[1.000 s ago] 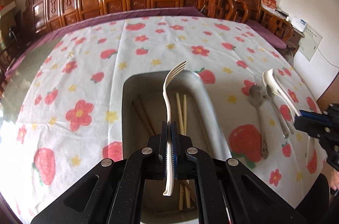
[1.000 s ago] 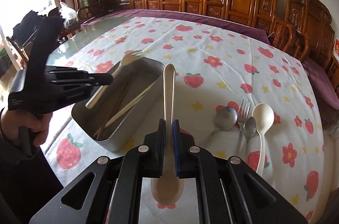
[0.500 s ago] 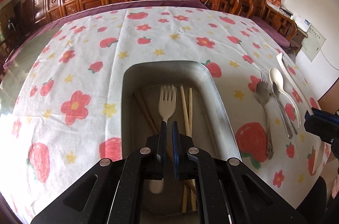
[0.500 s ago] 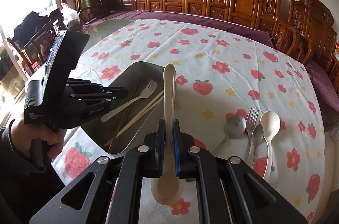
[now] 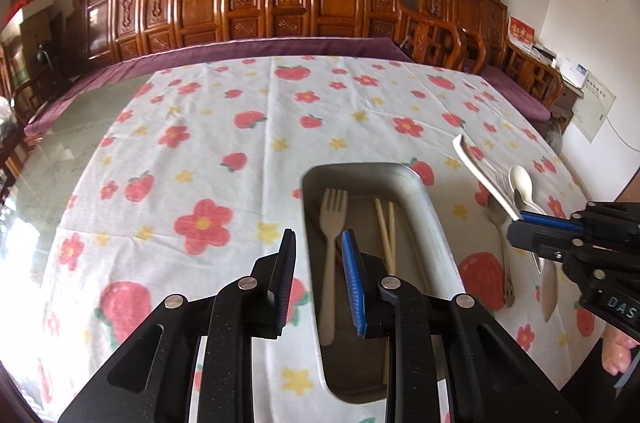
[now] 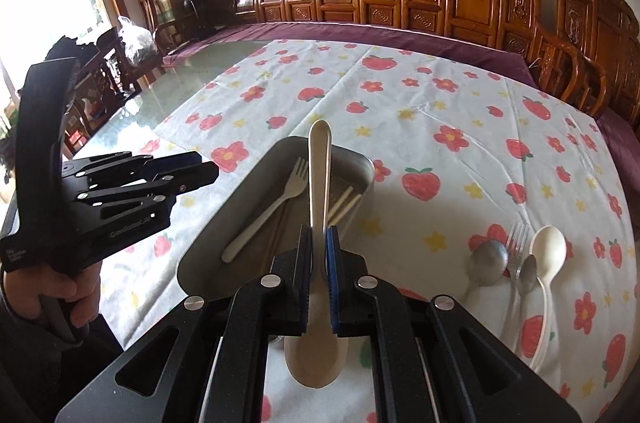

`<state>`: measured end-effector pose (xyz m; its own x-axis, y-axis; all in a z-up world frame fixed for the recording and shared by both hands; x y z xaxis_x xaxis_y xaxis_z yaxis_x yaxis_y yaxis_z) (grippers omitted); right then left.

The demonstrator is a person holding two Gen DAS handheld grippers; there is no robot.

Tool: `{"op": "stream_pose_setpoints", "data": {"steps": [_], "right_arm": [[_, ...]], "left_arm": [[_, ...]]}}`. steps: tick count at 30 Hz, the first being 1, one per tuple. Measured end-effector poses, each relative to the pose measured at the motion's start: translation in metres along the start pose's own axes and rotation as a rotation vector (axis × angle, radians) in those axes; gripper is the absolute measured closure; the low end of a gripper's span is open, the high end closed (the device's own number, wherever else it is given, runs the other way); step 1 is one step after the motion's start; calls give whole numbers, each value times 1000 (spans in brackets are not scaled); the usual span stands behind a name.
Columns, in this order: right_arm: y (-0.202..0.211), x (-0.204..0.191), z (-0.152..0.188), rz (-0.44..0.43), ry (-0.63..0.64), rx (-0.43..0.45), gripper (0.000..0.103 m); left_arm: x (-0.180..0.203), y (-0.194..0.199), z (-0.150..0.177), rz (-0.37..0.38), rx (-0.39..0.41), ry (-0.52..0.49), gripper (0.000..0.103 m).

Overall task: Organize utensils
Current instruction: 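Lower the white plastic spoon into the steel tray and open the right tool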

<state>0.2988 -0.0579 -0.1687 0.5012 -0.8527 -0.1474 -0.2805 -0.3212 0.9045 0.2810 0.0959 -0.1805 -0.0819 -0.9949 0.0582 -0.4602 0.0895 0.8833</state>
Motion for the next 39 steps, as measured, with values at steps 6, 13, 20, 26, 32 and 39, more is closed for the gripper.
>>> {"op": "stream_pose_setpoints", "data": {"steps": [6,13,20,26,32,39], "right_arm": [[-20,-11,-17,-35,-19,-14,94],[-50,-28,-28,-41,-18,-47,94],[-84,-33,-24,-20,-14,-105,94],[-98,-27,-18,-23,-23,-135,94],[-92,-27,-17,-23,-8,-116,93],[-52,-6,-5,-5,-17,-51,93]], "left_arm": [[-18,10,-1,-23,27,26,80],[-30,13,0,-46,33,46,80],[-34,13,0,-55,32,50,80],[-36,15,0,-58,47,60,80],[-35,14,1,-58,46,59,80],[-21,9,0,-34,40,51,80]]}}
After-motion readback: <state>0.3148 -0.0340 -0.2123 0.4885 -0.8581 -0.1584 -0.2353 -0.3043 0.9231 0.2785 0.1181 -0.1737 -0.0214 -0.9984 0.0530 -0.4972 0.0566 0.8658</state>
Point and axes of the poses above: each gripper's, at about its wrist camera, not at the fingertips, and y roughly against the way its jaws point, x to its right, z to its underside, the point moved 2 cm from there along -y, roughly the way its jaws point, and after that the axes turned 15 degrees about -x, right-handed, at the moved point
